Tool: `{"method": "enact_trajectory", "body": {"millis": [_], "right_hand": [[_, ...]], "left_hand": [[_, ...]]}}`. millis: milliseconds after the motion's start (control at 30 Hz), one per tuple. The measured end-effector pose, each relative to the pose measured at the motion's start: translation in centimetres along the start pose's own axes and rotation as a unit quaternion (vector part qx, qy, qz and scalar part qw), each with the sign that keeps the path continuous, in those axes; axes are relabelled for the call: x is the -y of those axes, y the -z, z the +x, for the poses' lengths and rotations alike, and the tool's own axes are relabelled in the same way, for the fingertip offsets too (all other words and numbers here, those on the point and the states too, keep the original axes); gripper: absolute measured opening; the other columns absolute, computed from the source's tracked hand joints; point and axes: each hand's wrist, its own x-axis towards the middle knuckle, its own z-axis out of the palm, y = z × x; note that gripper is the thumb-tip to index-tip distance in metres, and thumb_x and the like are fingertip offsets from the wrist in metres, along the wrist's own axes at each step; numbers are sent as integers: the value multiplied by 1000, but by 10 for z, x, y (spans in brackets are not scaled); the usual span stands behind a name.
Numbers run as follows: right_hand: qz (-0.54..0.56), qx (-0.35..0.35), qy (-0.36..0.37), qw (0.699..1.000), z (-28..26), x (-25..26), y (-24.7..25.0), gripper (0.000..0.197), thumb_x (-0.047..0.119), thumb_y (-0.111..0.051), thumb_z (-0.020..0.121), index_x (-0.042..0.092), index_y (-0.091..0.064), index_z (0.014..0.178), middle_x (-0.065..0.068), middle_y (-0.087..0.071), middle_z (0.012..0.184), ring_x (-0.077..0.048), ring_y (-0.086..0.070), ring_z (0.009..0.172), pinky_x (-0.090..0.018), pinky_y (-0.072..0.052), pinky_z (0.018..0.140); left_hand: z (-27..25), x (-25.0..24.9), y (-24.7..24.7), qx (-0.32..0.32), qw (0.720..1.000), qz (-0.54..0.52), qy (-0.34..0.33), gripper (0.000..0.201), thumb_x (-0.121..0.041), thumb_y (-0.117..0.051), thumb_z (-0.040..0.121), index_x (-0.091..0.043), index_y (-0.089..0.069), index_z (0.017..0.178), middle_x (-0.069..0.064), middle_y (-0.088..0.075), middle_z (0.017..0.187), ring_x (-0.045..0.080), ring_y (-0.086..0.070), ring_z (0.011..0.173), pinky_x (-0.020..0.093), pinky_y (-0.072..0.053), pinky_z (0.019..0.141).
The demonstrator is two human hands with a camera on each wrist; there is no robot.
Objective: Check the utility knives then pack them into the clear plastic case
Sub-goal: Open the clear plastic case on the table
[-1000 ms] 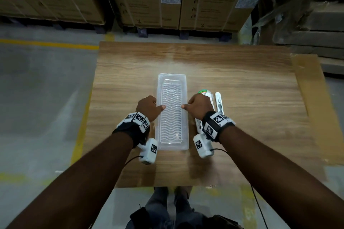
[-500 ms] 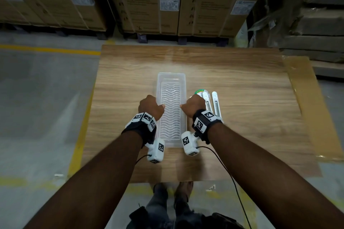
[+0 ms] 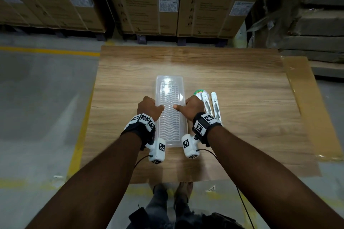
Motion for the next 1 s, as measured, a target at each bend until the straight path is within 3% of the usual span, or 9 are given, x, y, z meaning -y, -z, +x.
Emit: {"method": "enact_trajectory", "body": {"millis": [100, 200, 300, 367, 467, 567, 700, 867, 1000], "right_hand": [[-19, 3, 0, 1000, 2, 2, -3, 61, 58, -80, 68, 8, -51, 88, -2, -50, 70, -21, -51, 70, -25, -23, 45], [-14, 7, 4, 1000, 1, 2, 0, 59, 57, -80, 69, 8, -51, 88, 0, -49, 69, -19, -49, 66, -25, -26, 46], [12, 28, 18, 999, -2, -1, 5, 49, 51, -77, 75, 10, -53, 86, -3, -55, 74, -19, -53, 70, -30, -42, 61], [16, 44, 21, 999, -1, -2, 8, 42, 48, -74, 81, 10, -54, 83, -5, -56, 76, -21, -55, 73, -33, -44, 68], [25, 37, 14, 999, 7, 2, 14, 40, 48, -69, 84, 11, -56, 83, -5, -58, 79, -21, -57, 73, -26, -40, 62], [48, 34, 3, 998, 14, 15, 27, 42, 45, -68, 87, 8, -59, 105, -5, -60, 96, -13, -56, 68, -24, -38, 51], [42, 23, 12, 999, 27, 31, 36, 56, 41, -74, 83, 5, -58, 122, -10, -62, 125, -26, -59, 113, -34, -50, 90], [64, 13, 0, 998, 29, 41, 34, 52, 35, -80, 79, 5, -60, 117, -11, -63, 121, -27, -59, 114, -40, -50, 97], [131, 0, -9, 991, 27, 35, 25, 43, 29, -82, 75, 13, -60, 107, -10, -68, 102, -28, -67, 99, -45, -56, 87]], "left_hand": [[0, 1, 1, 0, 1000, -3, 5, 53, -42, -75, 75, -7, -60, 112, 7, -66, 110, 26, -64, 100, 27, -44, 70], [1, 2, 2, 2, 1000, -6, 1, 53, -42, -76, 76, -8, -59, 115, 7, -66, 113, 25, -63, 104, 27, -45, 76], [6, 4, 5, 16, 1000, -1, -6, 52, -42, -75, 78, -10, -60, 116, 5, -67, 116, 23, -63, 106, 26, -43, 77], [10, 3, 7, 36, 999, 9, -11, 54, -38, -75, 80, -11, -56, 122, 6, -64, 122, 23, -60, 112, 23, -40, 81], [14, -3, 10, 62, 998, 18, -25, 64, -38, -71, 84, -10, -46, 136, 8, -57, 136, 24, -53, 124, 22, -37, 88], [21, -11, 13, 54, 998, 10, -35, 68, -43, -67, 86, -7, -43, 140, 10, -56, 138, 26, -51, 128, 29, -38, 101], [31, -22, 14, 29, 998, 14, -53, 65, -43, -69, 85, -7, -48, 135, 11, -59, 134, 26, -54, 125, 32, -41, 100], [35, -26, 15, -8, 998, 15, -61, 65, -36, -76, 79, -7, -50, 130, 14, -60, 130, 29, -56, 120, 36, -45, 98], [32, -21, 17, 0, 997, 5, -72, 63, -32, -75, 80, -8, -48, 132, 14, -63, 124, 29, -57, 118, 37, -46, 100]]}}
